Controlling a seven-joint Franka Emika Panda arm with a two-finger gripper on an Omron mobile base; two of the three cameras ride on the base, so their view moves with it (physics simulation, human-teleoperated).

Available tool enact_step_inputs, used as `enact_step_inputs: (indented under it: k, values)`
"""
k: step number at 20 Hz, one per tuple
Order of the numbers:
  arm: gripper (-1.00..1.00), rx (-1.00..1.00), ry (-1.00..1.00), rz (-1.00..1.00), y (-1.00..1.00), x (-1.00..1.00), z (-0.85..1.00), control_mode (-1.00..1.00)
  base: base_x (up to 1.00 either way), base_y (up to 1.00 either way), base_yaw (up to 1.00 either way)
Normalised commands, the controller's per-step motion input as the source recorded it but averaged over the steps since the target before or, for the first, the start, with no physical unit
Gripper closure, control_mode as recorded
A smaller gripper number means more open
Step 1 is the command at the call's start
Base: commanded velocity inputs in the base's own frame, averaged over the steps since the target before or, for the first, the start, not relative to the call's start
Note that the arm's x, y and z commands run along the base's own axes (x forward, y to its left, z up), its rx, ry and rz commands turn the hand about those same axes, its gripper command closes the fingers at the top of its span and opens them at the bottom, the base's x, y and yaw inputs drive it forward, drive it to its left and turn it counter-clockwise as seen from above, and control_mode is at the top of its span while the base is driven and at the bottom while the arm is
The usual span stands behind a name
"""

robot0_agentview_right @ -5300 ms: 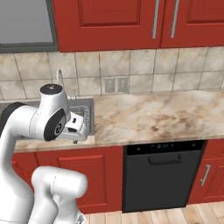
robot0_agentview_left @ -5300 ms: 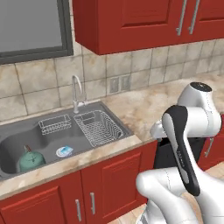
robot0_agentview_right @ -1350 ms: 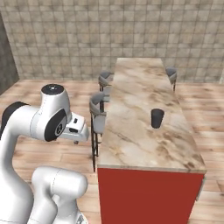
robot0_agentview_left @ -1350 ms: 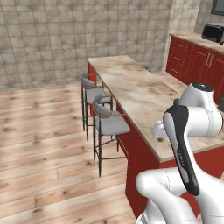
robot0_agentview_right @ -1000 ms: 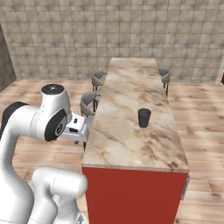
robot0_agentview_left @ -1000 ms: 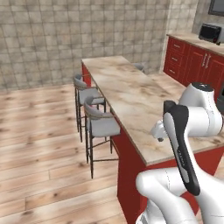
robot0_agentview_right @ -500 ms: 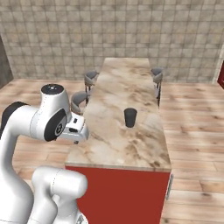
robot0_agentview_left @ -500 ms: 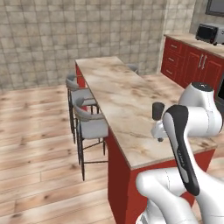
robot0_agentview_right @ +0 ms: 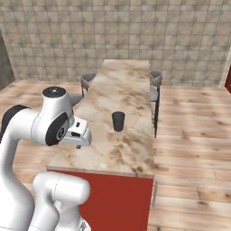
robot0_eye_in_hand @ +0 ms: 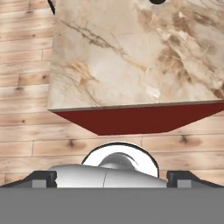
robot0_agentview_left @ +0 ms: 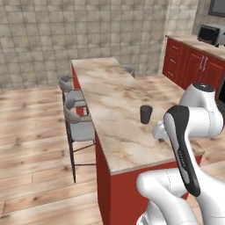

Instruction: Pick the kettle and glass cup and place them in the sink. Then turn on the water.

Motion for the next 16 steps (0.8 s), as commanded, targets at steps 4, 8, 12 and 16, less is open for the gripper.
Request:
enact_step_inputs:
  k: [4, 8, 12, 16]
  values:
    - [-1.0, 0.0, 0.0, 0.0, 0.0, 0.0, 0.0, 1.0, 0.24, -0.42, 0.08]
    - [-1.0, 0.0, 0.0, 0.0, 0.0, 0.0, 0.0, 1.0, 0.35, -0.23, 0.04]
    - [-1.0, 0.0, 0.0, 0.0, 0.0, 0.0, 0.0, 1.0, 0.36, -0.23, 0.05]
    - [-1.0, 0.0, 0.0, 0.0, 0.0, 0.0, 0.0, 1.0, 0.29, -0.23, 0.05]
